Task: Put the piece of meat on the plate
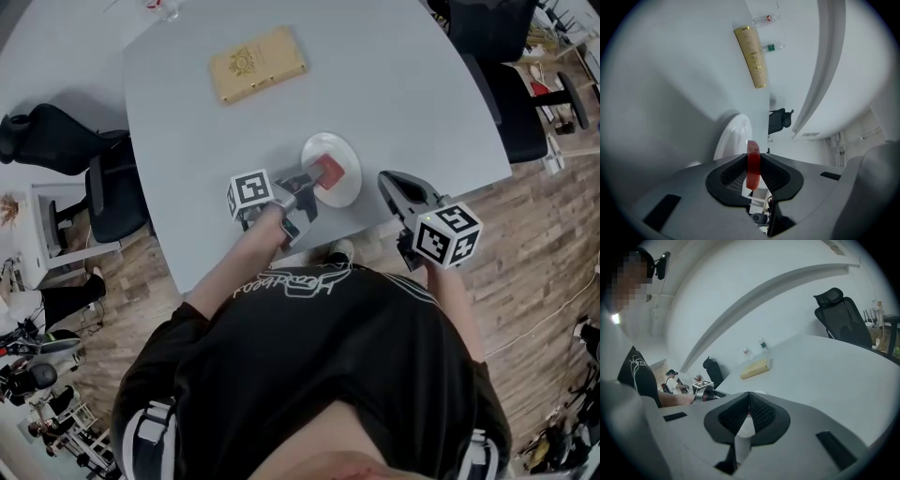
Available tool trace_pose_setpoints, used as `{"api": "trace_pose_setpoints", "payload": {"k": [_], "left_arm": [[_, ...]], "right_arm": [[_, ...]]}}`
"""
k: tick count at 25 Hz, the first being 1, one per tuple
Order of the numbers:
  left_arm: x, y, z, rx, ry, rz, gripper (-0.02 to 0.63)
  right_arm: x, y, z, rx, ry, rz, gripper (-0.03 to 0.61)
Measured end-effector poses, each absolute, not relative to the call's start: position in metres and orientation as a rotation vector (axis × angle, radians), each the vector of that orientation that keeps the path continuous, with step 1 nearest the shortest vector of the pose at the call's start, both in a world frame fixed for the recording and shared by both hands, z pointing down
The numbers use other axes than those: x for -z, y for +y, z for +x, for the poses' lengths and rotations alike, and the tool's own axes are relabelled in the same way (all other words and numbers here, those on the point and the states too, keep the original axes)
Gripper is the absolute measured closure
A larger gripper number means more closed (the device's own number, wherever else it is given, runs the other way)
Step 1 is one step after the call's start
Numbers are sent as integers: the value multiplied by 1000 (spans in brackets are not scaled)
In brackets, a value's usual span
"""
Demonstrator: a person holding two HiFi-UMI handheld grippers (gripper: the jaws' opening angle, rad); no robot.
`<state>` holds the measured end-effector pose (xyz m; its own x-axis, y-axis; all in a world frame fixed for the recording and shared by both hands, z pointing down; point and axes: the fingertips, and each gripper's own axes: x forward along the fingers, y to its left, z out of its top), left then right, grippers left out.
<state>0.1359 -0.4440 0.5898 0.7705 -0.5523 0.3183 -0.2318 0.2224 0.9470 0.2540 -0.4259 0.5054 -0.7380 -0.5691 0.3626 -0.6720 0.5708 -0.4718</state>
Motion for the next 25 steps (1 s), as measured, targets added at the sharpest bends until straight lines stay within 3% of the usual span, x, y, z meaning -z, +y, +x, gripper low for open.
{"api": "trace_pose_setpoints", "payload": {"k": [17,25], "left_arm": [[-603,-453,145,126,-781,1333,525],[-593,-459,147,165,-760,1327,356]], "right_arm": [[-508,-430,259,-906,-2627,1055,572],[-505,-431,253,-890,-2655,1038,571]]}}
